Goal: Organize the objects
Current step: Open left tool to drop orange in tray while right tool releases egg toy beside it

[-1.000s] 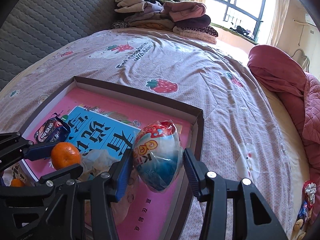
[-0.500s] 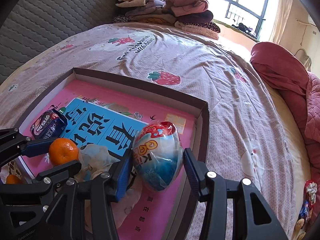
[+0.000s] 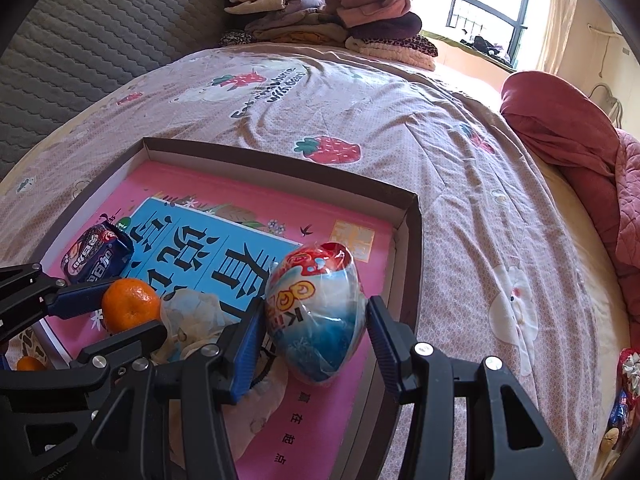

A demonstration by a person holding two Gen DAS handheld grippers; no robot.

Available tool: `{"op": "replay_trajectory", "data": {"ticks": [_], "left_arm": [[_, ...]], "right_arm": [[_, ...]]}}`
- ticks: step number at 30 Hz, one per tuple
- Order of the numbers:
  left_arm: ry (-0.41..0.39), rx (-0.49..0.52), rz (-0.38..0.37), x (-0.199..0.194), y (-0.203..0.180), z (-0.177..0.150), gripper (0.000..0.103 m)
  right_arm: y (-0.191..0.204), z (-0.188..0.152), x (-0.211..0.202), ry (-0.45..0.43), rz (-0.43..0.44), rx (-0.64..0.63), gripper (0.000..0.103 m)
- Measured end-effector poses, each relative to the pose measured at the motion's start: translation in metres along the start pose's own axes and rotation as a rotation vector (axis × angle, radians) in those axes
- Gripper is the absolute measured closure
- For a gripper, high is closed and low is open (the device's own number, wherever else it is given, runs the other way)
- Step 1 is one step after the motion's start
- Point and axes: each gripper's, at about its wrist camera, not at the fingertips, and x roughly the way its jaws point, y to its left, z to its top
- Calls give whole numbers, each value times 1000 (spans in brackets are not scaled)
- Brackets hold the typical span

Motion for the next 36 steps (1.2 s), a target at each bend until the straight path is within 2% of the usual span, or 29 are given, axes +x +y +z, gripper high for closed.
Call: {"op": "replay_trajectory", "data": {"ticks": [7,12,19,24,36], "left_arm": [[13,-8,2,2,2,-1,62],[23,-15,6,1,4,-2,51],[21,-21,0,-5,5,-2,47],[18,-19,6,-11,3,-4,40],[-6,-31,24,-39,6,-2,35]], "right_arm": [[0,0,0,6,1,-1,52],[0,-1,0,13,2,1,52],[0,1,-5,8,-6,-2,51],[-1,2,-11,3,3,-8,49],[5,7,-33,-28,25,-18,46]]}}
